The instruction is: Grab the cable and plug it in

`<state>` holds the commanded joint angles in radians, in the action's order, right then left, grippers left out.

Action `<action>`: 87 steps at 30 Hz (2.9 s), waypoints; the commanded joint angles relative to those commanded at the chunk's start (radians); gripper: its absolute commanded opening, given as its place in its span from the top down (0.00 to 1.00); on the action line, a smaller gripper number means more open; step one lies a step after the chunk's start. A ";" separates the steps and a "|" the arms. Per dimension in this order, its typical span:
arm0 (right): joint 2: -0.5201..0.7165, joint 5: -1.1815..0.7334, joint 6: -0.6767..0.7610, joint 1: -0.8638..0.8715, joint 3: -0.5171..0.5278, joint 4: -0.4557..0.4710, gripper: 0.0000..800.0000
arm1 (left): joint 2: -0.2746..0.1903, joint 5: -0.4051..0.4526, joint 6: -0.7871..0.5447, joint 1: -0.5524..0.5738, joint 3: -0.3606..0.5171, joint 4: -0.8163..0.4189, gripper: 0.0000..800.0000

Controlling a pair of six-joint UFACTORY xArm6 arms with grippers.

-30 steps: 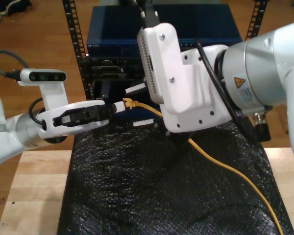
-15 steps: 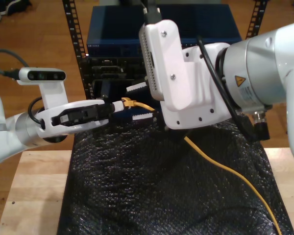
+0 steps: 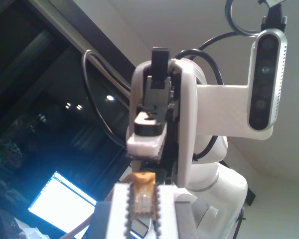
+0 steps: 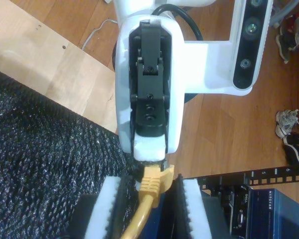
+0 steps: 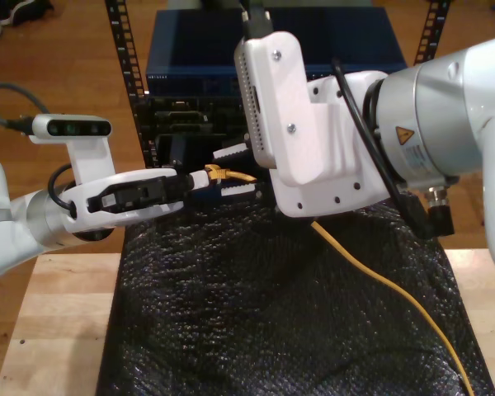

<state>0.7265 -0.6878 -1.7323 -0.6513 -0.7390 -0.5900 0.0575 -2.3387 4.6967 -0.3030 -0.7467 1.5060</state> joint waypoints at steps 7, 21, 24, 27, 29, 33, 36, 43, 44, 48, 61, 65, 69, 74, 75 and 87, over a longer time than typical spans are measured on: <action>-0.002 0.000 0.000 0.000 -0.002 -0.002 0.72 | -0.002 0.000 0.000 0.000 0.000 -0.002 0.99; -0.002 0.006 0.000 0.000 -0.002 -0.002 0.77 | -0.002 0.000 0.000 0.002 -0.002 -0.002 0.99; -0.002 0.006 0.000 0.000 -0.002 -0.002 0.78 | 0.000 0.000 0.000 0.002 -0.002 -0.002 0.99; -0.003 0.006 0.000 0.000 -0.002 -0.014 0.78 | 0.000 0.000 0.000 0.002 -0.002 -0.003 0.99; -0.003 0.006 -0.002 0.000 -0.002 -0.020 0.79 | 0.000 0.000 0.000 0.002 0.000 -0.002 0.99; -0.003 0.006 -0.002 0.002 -0.002 -0.020 0.79 | -0.002 0.000 0.000 0.002 -0.002 -0.003 0.99; -0.005 0.006 -0.002 0.002 -0.002 -0.020 0.82 | 0.000 0.000 0.000 0.003 -0.002 -0.003 0.99; -0.005 0.018 0.000 0.003 0.002 -0.020 0.82 | -0.002 0.000 0.000 0.003 -0.002 -0.003 0.99; -0.005 0.020 0.000 0.003 0.002 -0.020 0.82 | -0.002 0.000 0.000 0.003 -0.002 -0.003 0.99; -0.005 0.020 -0.002 0.003 0.002 -0.020 0.86 | -0.002 -0.012 0.000 0.003 -0.003 -0.003 0.99; -0.003 0.020 0.000 0.003 0.002 -0.020 0.87 | -0.002 -0.014 0.000 0.003 -0.003 -0.003 0.98; -0.003 0.020 0.000 0.003 0.002 -0.025 0.87 | -0.002 -0.014 0.002 0.003 -0.003 -0.003 0.98; -0.002 0.020 0.000 0.003 0.002 -0.031 0.85 | 0.000 -0.014 0.028 0.005 -0.002 -0.003 0.98; -0.002 0.018 0.000 0.003 0.002 -0.032 0.85 | 0.000 -0.012 0.035 0.003 -0.003 -0.003 0.98; -0.002 0.018 0.000 0.003 0.002 -0.034 0.85 | 0.000 -0.012 0.035 0.003 -0.003 -0.003 0.98; -0.002 0.018 -0.002 0.002 0.002 -0.034 0.82 | -0.002 -0.012 0.035 0.005 -0.003 -0.003 0.98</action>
<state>0.7250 -0.6694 -1.7338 -0.6498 -0.7374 -0.6237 0.0560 -2.3510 4.7320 -0.2984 -0.7497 1.5029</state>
